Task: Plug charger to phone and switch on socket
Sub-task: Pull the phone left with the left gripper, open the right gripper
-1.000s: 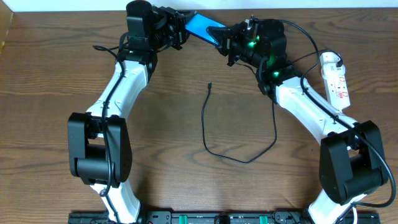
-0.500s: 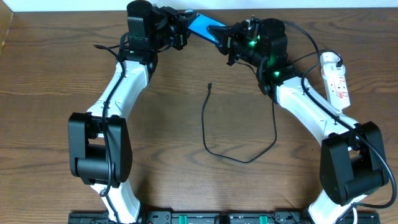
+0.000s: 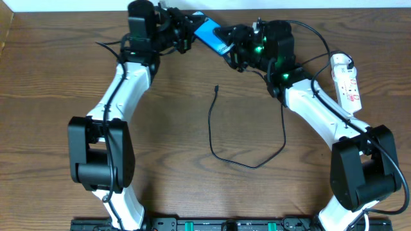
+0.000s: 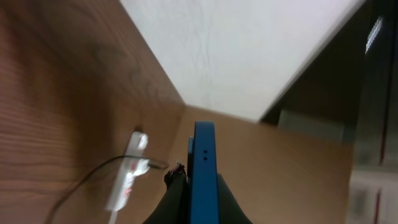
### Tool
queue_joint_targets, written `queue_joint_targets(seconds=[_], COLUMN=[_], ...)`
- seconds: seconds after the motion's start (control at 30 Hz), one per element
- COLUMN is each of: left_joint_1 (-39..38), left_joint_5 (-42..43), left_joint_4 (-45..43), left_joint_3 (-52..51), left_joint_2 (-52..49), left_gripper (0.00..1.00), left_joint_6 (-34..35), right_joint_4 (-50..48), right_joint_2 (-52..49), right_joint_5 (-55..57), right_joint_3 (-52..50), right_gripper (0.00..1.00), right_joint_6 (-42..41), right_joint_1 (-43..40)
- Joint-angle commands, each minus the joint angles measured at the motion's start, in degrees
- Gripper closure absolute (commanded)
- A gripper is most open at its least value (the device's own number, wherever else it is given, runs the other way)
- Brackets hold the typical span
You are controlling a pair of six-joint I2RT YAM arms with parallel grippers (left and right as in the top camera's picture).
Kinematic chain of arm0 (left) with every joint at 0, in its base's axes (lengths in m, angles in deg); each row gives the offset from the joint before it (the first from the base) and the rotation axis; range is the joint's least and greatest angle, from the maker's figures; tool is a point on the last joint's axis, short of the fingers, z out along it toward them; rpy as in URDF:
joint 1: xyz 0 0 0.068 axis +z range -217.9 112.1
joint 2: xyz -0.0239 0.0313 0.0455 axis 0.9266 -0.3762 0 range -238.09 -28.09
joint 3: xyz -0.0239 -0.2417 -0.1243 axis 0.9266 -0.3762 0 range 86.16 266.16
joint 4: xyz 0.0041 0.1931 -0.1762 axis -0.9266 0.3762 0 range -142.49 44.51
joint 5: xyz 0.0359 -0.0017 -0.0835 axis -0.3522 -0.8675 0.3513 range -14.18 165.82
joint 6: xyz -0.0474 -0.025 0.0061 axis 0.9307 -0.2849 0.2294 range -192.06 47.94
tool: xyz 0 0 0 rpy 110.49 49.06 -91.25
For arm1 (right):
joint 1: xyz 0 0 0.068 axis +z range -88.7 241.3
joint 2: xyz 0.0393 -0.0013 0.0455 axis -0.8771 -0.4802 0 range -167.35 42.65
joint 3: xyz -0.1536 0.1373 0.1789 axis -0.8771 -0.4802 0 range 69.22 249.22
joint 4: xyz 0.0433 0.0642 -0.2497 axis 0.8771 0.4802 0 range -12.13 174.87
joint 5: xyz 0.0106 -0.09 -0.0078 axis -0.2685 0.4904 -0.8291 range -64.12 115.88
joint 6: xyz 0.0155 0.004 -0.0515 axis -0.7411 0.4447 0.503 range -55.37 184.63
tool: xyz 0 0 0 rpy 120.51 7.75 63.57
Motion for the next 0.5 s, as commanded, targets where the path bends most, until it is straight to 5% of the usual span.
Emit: queue_joint_targets(seconds=[0.0,0.1,0.3,0.47], left_joint_1=[3.45,7.13,11.15,12.63], left_joint_5=[12.76,24.41,40.54,39.34], left_joint_4=[-0.52,-0.52,-0.55,0.37], left_joint_3=[1.25,1.25,1.25,0.76], left_joint_2=[1.51,1.51,1.51,1.05], left_gripper=[0.93,0.93,0.93,0.93], left_joint_6=[-12.70,-21.51,-31.95,-33.86], right_joint_4=[3.87,9.42,18.60,28.04], right_joint_2=[-0.37,-0.37,-0.37,-0.37], right_joint_5=[-0.02,-0.07,-0.04,0.50], right_joint_3=[-0.11,-0.11,-0.11,-0.11], right_gripper=[0.34,0.21,0.14,0.16], right_joint_6=[14.47,26.21,43.36,53.16], right_joint_1=[-2.62,-5.51,-7.82,-7.15])
